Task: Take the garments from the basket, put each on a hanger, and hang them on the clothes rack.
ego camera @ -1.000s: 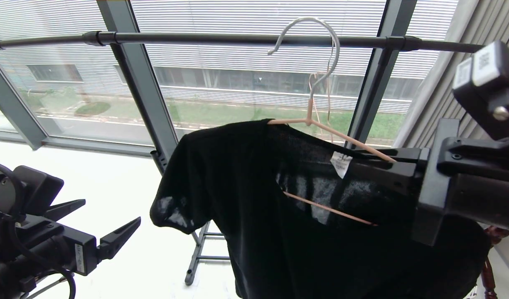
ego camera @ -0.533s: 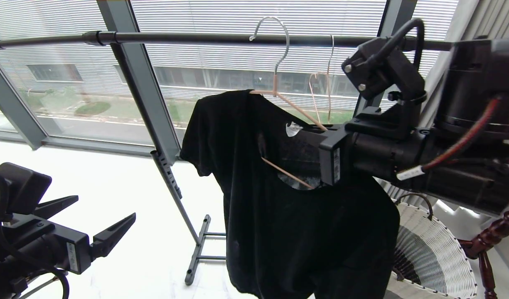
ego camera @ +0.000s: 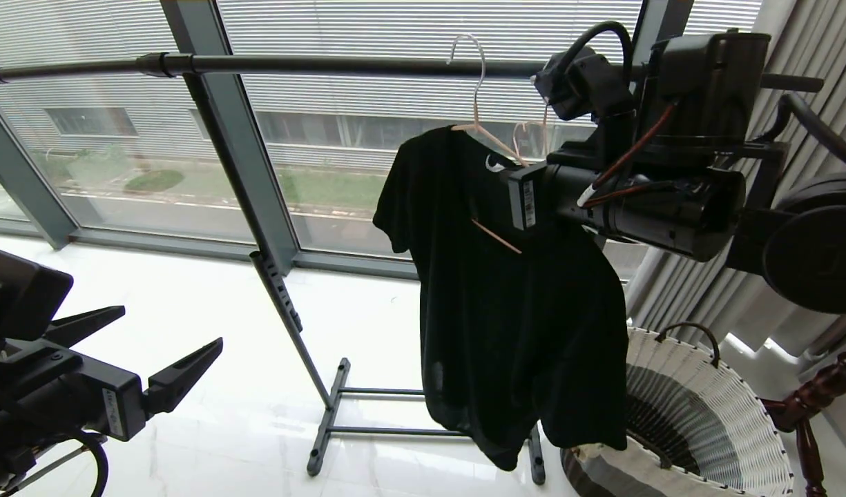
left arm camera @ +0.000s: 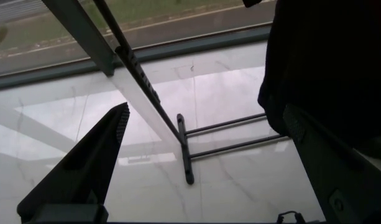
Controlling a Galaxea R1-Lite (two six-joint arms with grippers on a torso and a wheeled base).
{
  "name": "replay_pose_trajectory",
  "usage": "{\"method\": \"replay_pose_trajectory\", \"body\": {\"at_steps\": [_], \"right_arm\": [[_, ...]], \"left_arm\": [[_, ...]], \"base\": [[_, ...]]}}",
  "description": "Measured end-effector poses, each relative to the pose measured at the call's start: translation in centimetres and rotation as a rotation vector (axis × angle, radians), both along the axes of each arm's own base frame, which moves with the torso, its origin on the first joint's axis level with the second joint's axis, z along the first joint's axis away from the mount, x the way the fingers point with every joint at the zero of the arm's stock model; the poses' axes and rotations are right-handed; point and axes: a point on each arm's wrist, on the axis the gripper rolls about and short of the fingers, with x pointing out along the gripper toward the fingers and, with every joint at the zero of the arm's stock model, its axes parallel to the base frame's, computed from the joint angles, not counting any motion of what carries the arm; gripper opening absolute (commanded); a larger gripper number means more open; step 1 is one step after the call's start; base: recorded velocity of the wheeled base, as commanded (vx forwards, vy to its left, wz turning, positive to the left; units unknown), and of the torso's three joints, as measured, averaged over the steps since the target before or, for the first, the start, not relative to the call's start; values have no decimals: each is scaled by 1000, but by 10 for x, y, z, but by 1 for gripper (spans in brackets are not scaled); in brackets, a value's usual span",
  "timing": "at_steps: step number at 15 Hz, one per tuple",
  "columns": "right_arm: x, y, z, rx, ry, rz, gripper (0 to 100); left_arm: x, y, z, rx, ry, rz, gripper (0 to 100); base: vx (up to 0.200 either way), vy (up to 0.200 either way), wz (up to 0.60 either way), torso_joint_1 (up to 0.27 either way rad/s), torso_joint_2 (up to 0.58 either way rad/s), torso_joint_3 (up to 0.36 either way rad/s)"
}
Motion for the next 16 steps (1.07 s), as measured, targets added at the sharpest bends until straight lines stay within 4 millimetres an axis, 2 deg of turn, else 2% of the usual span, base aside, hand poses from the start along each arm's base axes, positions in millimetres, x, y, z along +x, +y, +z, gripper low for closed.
{"method": "replay_pose_trajectory", "body": {"at_steps": [3, 6, 9, 12, 16], "right_arm": [[17, 2, 0, 1, 0, -31, 0], [25, 3, 0, 8, -6, -43, 0], [23, 5, 1, 20, -18, -38, 0], [11, 10, 5, 38, -35, -6, 0], [8, 7, 9, 43, -41, -6, 0]], "left_arm": [[0, 0, 0, 0, 0, -1, 100], [0, -2, 0, 1, -1, -14, 100], [-1, -6, 0, 1, 1, -47, 100], [-3, -10, -1, 2, 3, -79, 100], [-3, -12, -1, 2, 4, -92, 100]], "base": [[200, 0, 0, 7, 5, -4], [200, 0, 0, 4, 2, 4], [0, 0, 0, 0, 0, 0], [0, 0, 0, 0, 0, 0], [0, 0, 0, 0, 0, 0]]}}
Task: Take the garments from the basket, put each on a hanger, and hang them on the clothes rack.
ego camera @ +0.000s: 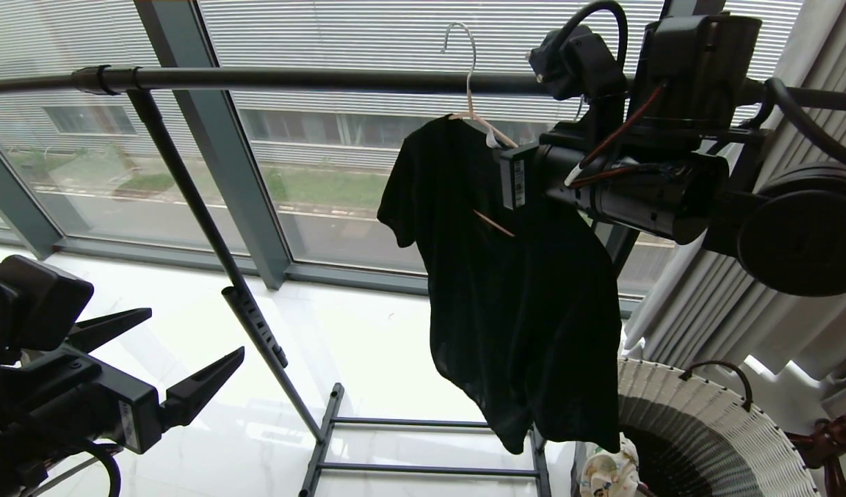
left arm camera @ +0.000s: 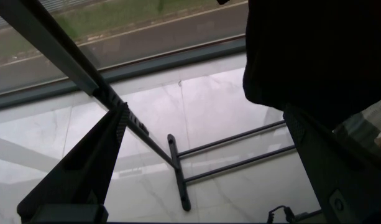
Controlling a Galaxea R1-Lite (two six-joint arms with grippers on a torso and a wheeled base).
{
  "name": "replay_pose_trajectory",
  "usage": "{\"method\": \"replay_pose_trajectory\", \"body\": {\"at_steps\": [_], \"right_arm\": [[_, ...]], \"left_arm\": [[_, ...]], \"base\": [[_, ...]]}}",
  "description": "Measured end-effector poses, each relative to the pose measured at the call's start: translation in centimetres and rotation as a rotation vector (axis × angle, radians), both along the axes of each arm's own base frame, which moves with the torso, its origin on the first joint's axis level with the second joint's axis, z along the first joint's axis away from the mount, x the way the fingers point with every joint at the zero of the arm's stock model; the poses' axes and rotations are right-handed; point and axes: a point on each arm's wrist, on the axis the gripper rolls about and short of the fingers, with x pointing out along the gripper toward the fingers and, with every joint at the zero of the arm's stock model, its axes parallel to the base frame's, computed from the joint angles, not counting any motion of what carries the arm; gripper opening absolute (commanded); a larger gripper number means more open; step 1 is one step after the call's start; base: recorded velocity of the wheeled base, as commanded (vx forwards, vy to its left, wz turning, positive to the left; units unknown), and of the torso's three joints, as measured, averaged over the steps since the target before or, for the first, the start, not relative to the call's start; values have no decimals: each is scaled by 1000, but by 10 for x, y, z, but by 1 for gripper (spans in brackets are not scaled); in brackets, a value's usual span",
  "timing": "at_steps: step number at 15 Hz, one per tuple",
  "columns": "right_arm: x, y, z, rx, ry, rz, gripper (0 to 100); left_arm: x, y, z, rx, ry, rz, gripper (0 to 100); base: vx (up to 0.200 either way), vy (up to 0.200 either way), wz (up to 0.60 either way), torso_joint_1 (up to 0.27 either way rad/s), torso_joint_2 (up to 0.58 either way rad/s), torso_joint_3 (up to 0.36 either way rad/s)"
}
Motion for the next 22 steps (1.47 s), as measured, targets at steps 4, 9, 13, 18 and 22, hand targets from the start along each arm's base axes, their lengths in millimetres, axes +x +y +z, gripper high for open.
{"method": "replay_pose_trajectory", "body": {"at_steps": [4, 9, 13, 18, 22], "right_arm": [[22, -19, -2, -4, 4, -79, 0], [49, -38, -7, -8, 9, -165, 0], [59, -35, -8, -3, 4, -172, 0], [62, -32, -13, -11, 14, -171, 0], [61, -29, -15, -14, 18, -164, 0]], "left_arm": [[0, 0, 1, -1, -2, -1, 100], [0, 0, 1, 1, -2, -1, 100], [0, 0, 0, 2, 0, -3, 100], [0, -2, 0, 10, 0, -14, 100], [0, -3, -1, 11, 4, -26, 100]], "base": [[0, 0, 0, 0, 0, 0], [0, 0, 0, 0, 0, 0], [0, 0, 0, 0, 0, 0], [0, 0, 0, 0, 0, 0], [0, 0, 0, 0, 0, 0]]}}
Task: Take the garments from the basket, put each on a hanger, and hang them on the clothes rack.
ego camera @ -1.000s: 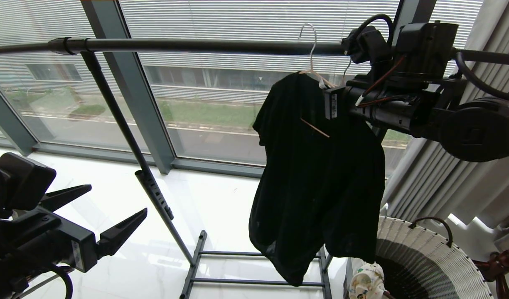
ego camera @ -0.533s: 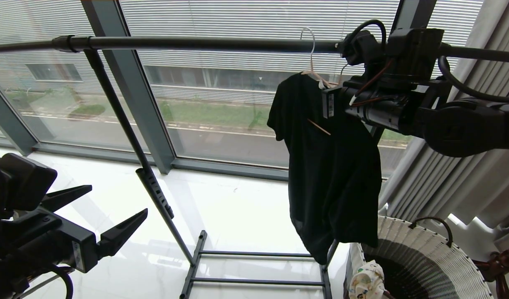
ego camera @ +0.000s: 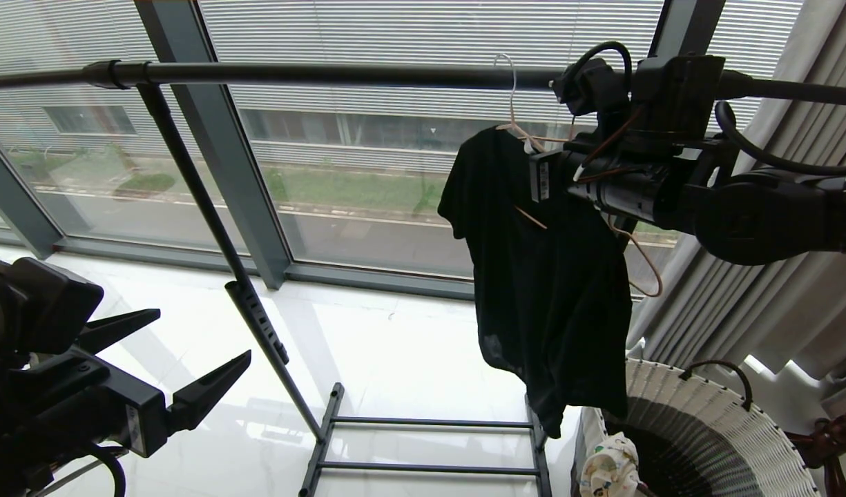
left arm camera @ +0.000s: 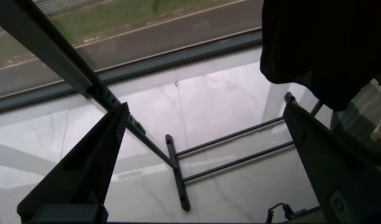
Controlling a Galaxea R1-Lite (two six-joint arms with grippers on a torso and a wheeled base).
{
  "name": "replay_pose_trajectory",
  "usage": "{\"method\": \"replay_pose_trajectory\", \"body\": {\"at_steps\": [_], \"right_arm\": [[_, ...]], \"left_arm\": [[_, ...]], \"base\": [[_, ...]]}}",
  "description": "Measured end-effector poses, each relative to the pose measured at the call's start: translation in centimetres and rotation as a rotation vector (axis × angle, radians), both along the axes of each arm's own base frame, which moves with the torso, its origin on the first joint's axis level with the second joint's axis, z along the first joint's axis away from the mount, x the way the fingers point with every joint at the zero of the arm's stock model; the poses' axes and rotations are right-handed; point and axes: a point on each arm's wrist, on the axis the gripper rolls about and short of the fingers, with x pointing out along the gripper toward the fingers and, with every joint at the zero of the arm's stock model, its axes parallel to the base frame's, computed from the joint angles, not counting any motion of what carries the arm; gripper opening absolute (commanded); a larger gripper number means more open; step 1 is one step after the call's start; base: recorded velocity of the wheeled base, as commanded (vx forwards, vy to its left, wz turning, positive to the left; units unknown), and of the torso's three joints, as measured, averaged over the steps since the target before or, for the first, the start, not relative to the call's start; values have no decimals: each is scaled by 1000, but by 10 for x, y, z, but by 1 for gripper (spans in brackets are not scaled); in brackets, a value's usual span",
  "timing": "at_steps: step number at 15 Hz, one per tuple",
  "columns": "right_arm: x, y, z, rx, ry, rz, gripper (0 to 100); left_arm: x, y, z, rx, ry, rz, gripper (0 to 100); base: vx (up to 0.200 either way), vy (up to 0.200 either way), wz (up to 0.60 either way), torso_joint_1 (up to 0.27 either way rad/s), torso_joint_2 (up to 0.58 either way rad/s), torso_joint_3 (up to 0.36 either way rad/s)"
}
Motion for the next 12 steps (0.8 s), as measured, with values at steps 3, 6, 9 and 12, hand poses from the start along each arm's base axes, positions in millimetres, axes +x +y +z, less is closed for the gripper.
{"method": "replay_pose_trajectory", "body": {"at_steps": [3, 6, 9, 12], "right_arm": [[0, 3, -3, -5, 6, 6, 0], [0, 6, -5, -8, 10, 11, 0], [-1, 6, -5, -8, 11, 13, 0], [-1, 7, -5, -8, 10, 13, 100]], "left_arm": [[0, 0, 0, 1, 2, -3, 100], [0, -1, 0, 1, 3, -5, 100], [0, -1, 0, 1, 2, -6, 100], [0, -1, 0, 1, 3, -6, 100]], "base": [[0, 0, 0, 0, 0, 0], [0, 0, 0, 0, 0, 0], [0, 0, 0, 0, 0, 0], [0, 0, 0, 0, 0, 0]]}}
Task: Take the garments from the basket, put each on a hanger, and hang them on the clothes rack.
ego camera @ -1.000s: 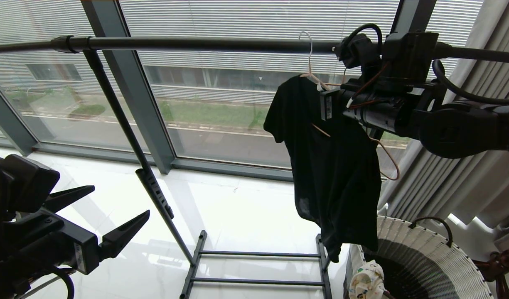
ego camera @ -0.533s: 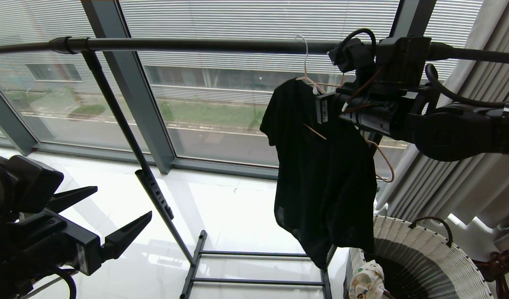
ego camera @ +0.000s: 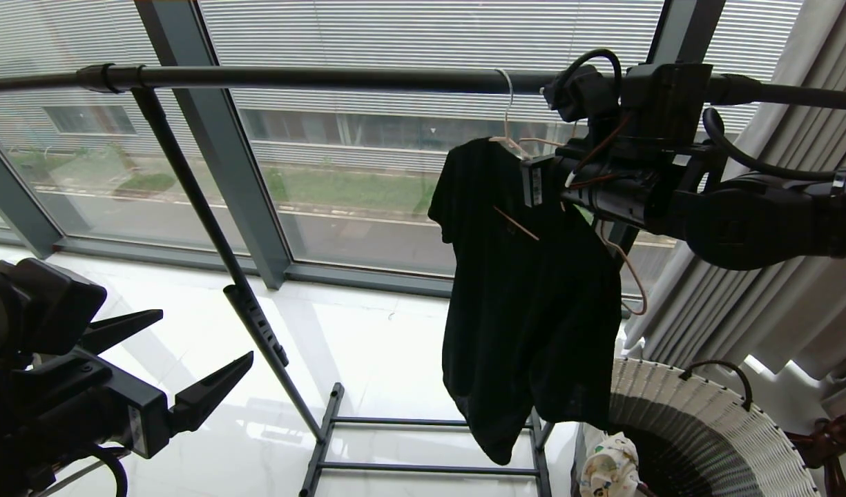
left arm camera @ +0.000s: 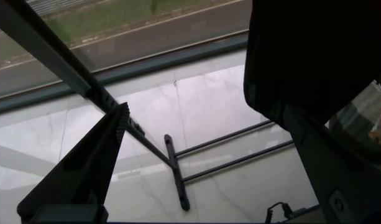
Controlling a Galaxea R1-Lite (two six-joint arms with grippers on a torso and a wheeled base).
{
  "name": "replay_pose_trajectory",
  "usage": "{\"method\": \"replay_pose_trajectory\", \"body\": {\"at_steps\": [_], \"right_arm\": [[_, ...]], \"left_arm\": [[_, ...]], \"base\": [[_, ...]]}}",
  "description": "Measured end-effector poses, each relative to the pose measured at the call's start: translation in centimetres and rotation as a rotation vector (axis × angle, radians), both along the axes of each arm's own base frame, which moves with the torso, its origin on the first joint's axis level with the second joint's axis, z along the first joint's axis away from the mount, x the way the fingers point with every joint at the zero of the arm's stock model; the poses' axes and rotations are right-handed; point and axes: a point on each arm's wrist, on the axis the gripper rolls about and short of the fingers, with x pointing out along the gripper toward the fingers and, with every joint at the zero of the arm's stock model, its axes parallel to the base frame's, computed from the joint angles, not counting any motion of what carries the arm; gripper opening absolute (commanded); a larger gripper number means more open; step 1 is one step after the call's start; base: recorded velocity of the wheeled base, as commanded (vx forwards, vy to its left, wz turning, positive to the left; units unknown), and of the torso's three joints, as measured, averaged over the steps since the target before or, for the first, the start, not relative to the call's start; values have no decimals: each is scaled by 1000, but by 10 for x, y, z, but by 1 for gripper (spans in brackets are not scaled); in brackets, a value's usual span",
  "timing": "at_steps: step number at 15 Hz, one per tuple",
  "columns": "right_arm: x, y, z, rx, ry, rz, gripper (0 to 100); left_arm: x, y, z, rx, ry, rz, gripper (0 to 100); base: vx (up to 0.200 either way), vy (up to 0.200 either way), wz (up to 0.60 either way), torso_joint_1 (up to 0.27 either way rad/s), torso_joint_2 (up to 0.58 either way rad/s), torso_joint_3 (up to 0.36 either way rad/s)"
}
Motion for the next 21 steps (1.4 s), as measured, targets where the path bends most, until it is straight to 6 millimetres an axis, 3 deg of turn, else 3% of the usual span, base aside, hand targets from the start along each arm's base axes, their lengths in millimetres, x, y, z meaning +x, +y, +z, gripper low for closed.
{"method": "replay_pose_trajectory", "body": {"at_steps": [7, 13, 17, 21], "right_arm": [[-10, 7, 6, 21, -26, 29, 100], [-43, -10, 18, 8, -39, 48, 100], [-74, -51, 14, -108, -48, -23, 100], [-105, -109, 21, -149, -13, -131, 100]], "left_arm": [[0, 0, 0, 0, 1, 0, 100], [-1, 1, 0, 4, -2, 4, 100], [-2, 2, -2, 53, -13, -3, 100], [-3, 2, -2, 53, -16, 0, 100]], "base": [[0, 0, 0, 0, 0, 0], [0, 0, 0, 0, 0, 0], [0, 0, 0, 0, 0, 0], [-200, 0, 0, 8, 6, 0]]}}
